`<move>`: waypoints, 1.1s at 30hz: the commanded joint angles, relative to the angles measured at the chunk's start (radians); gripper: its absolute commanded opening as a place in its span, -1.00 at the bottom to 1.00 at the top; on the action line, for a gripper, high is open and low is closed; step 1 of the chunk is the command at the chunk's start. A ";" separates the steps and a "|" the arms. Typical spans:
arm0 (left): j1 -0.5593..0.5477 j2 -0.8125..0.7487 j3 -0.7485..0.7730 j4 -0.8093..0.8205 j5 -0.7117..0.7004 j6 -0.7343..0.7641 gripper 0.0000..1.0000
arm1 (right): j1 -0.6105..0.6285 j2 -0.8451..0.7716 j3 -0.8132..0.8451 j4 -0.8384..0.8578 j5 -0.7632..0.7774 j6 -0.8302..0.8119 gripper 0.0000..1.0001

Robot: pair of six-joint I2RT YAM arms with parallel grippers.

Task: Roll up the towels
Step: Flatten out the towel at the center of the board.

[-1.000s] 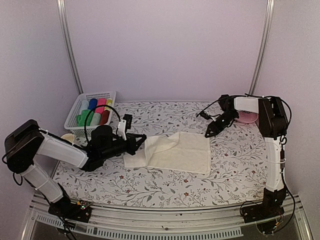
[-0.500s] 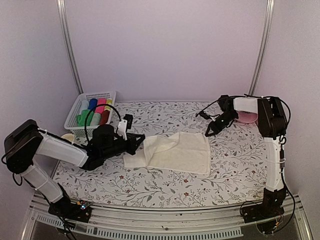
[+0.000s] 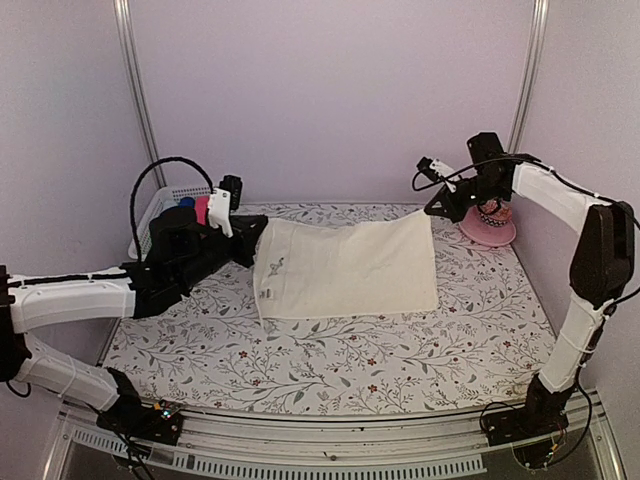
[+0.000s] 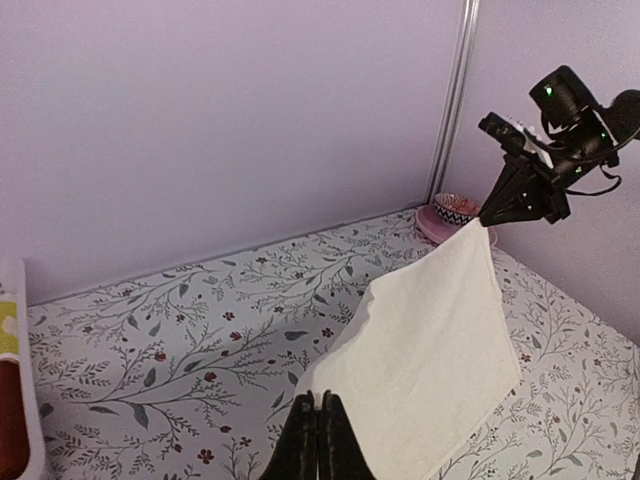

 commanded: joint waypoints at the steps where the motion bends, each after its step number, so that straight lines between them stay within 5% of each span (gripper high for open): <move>1: -0.021 -0.135 0.003 -0.125 -0.096 0.074 -1.00 | -0.003 -0.165 -0.064 0.020 0.056 -0.078 -0.96; 13: -0.193 -0.526 -0.208 -0.207 -0.110 0.099 -1.00 | -0.004 -0.726 -0.360 -0.007 -0.023 -0.222 -0.95; 18: -0.207 -0.572 -0.241 -0.225 -0.142 0.060 -1.00 | -0.004 -0.772 -0.353 0.025 0.077 -0.154 -0.95; 22: -0.162 -0.434 -0.220 -0.209 -0.233 0.024 -1.00 | -0.007 -0.609 -0.346 0.061 0.190 -0.113 -0.95; 26: 0.003 -0.194 -0.142 -0.175 -0.103 -0.057 -1.00 | -0.031 -0.375 -0.331 0.131 0.221 -0.088 -0.96; 33: 0.124 0.401 0.213 -0.219 -0.067 0.049 -1.00 | -0.063 0.035 -0.137 0.172 0.259 -0.078 -0.96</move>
